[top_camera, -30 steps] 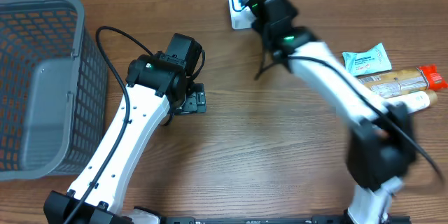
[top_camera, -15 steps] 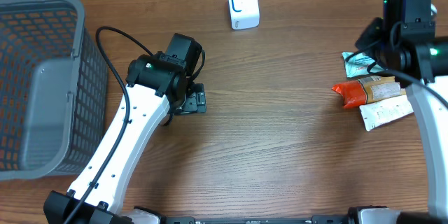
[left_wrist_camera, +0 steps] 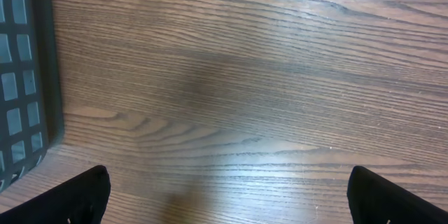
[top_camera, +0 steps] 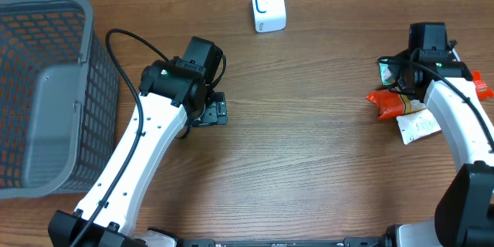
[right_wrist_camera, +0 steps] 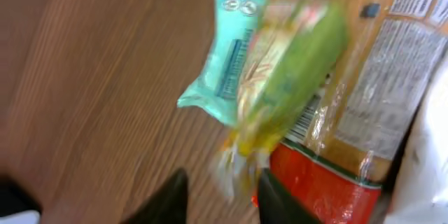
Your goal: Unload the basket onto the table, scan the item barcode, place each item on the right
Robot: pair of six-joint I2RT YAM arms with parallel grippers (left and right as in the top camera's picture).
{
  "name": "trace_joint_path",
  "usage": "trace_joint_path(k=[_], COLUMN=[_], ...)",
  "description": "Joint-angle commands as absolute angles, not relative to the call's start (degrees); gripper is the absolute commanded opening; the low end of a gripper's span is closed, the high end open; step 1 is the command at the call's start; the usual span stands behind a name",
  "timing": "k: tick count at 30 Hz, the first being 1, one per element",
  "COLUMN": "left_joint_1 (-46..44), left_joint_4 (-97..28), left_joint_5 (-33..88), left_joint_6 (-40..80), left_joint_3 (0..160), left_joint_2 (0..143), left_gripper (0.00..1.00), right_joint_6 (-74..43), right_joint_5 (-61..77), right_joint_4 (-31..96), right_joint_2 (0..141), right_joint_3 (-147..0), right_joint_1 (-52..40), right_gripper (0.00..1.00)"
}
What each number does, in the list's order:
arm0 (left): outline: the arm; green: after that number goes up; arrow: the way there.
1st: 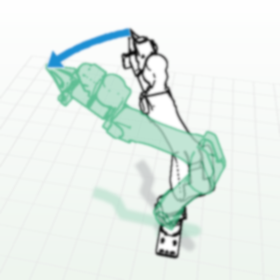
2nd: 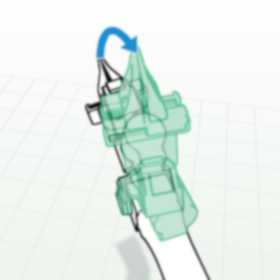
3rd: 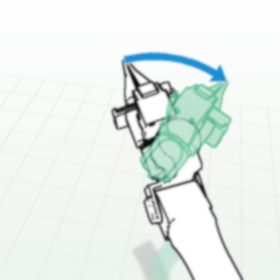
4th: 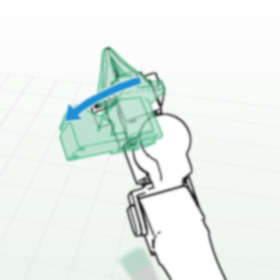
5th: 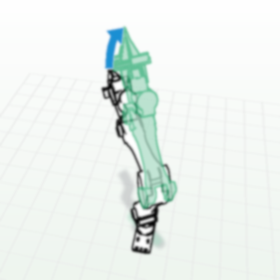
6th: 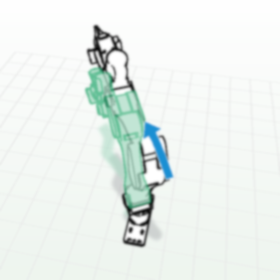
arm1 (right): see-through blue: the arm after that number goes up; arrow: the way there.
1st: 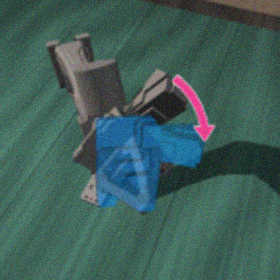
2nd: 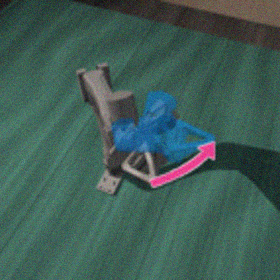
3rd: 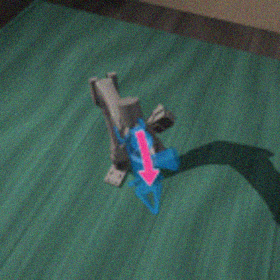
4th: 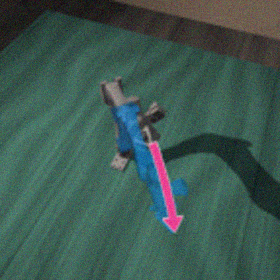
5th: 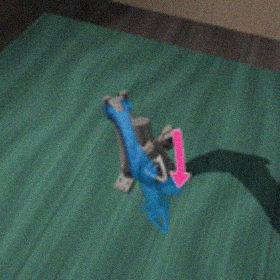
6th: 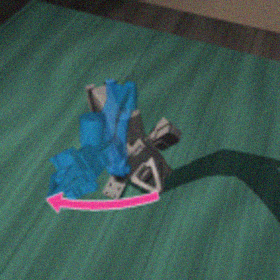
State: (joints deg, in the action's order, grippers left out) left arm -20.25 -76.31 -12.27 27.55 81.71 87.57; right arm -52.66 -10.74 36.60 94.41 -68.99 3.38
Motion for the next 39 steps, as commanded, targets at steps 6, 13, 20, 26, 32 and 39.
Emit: trace_joint_path(k=[6,13,20,26,32,39], left_joint_1=[-20.27,-20.27,-20.27,-20.27,-20.27,-20.27], left_joint_4=[-76.2,-76.2,-76.2,-76.2,-76.2,-76.2], left_joint_5=[-13.04,-13.04,-13.06,-13.06,-13.06,-13.06], left_joint_6=[28.77,28.77,28.77,28.77,28.77,28.77], left_joint_3=[81.73,81.73,81.73,81.73,81.73,81.73], left_joint_2=[87.81,87.81,87.81,87.81,87.81,87.81], left_gripper=[1.0,1.0,1.0,1.0,1.0,1.0], right_joint_6=[-39.83,-28.36,-25.04,-25.02,-24.97,-16.64], right_joint_5=[-3.14,13.91,19.62,19.59,13.34,12.03], right_joint_4=[35.53,45.25,58.06,62.46,66.61,67.7], right_joint_2=[92.23,80.66,63.68,53.74,49.41,48.03], right_joint_3=[-71.29,-77.65,-80.01,-80.01,-80.01,-79.42], right_joint_1=[3.51,3.25,3.11,3.11,3.14,2.92], right_gripper=[0.63,0.82,1.0,1.0,1.0,1.0])
